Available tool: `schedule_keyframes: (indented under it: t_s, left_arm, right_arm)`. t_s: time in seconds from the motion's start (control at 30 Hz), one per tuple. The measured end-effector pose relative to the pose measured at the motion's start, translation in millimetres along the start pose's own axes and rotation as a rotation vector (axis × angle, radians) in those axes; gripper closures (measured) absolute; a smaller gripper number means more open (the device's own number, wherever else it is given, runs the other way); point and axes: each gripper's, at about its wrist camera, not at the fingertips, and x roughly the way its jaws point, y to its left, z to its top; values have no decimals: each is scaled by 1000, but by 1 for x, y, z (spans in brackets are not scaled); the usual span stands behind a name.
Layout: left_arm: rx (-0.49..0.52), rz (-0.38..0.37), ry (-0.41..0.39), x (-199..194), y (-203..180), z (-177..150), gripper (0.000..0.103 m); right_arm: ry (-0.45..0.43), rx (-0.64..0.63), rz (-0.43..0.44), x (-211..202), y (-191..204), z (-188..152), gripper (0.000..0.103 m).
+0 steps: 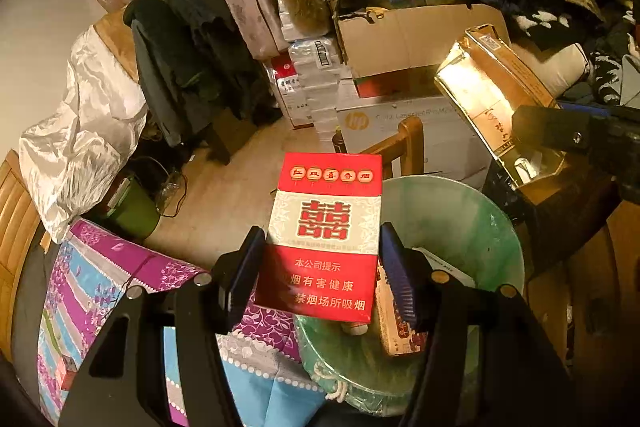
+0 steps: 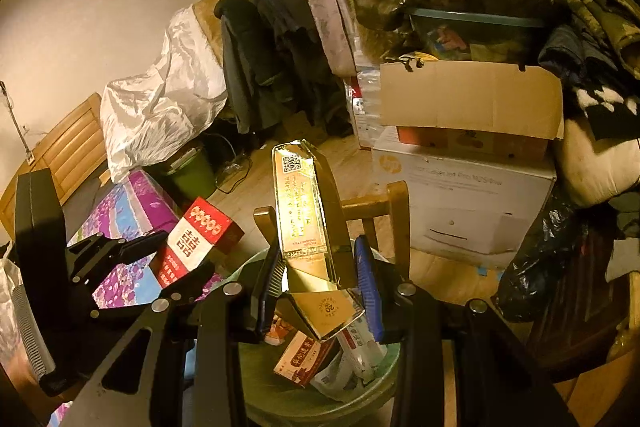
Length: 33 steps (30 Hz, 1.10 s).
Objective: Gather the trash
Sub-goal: 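Open both tools to drop the two cigarette boxes into the bin, then move both tools back over the remaining trash on the bed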
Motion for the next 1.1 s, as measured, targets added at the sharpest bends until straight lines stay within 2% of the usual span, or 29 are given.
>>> schedule_keyframes:
  t_s: [0.17, 0.2, 0.23, 0.27, 0.73, 0.93, 1.1]
  left_arm:
    - [-4, -22, -4, 2, -2, 0, 45]
    - [1, -35, -3, 3, -3, -1, 34]
    - [6, -37, -3, 4, -4, -2, 27]
    - [15, -27, -12, 3, -5, -3, 24]
    - [21, -25, -18, 0, -7, -6, 24]
    - [-5, -10, -16, -3, 3, -11, 24]
    - [-47, 13, -18, -9, 16, -18, 24]
  right_arm:
    - [6, 6, 29, 4, -2, 1, 63]
    - [15, 5, 37, 7, -2, 0, 58]
    - [11, 11, 19, 8, -3, 0, 46]
    - [2, 16, 10, 8, -5, -1, 44]
    - [6, 53, 1, 12, -21, -6, 44]
    - [-8, 61, 18, 12, -18, -7, 44]
    - [-83, 49, 0, 5, -2, -7, 44]
